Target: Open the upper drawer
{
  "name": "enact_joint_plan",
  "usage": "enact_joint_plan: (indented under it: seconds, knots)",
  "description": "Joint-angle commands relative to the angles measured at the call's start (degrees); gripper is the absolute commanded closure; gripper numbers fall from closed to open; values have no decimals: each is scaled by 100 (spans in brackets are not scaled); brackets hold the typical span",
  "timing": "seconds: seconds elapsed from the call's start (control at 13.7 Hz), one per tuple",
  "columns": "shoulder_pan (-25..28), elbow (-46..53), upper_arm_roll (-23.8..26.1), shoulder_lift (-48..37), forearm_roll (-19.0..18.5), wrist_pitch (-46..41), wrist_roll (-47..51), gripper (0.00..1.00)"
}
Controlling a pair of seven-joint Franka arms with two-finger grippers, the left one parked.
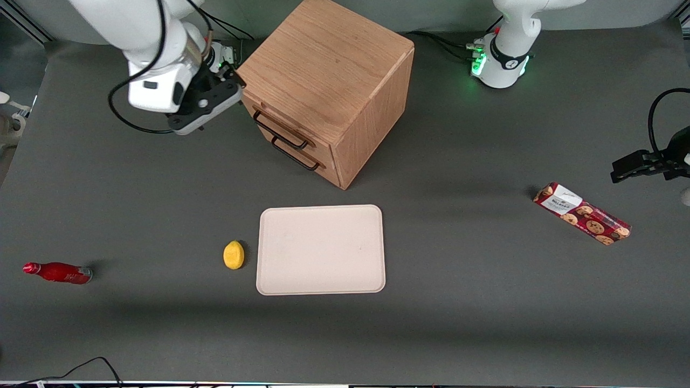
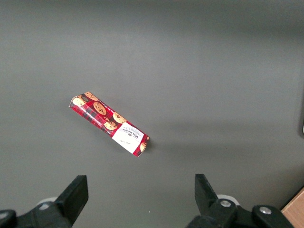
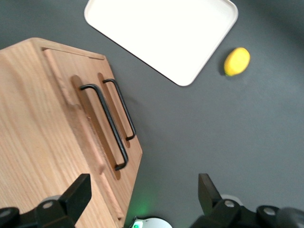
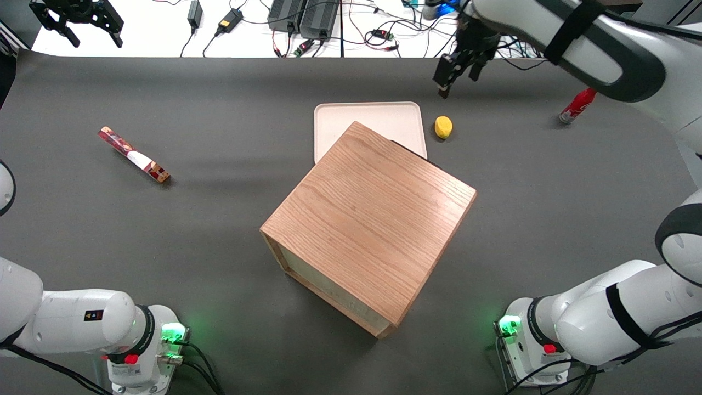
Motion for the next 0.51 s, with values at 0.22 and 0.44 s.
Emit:
enact_joint_plan:
  seconds: [0.22,0.44]
  knots:
    - [616,71,-363,124,39,193,-150,0]
    - [607,10,-372,203,248,211,-342,0]
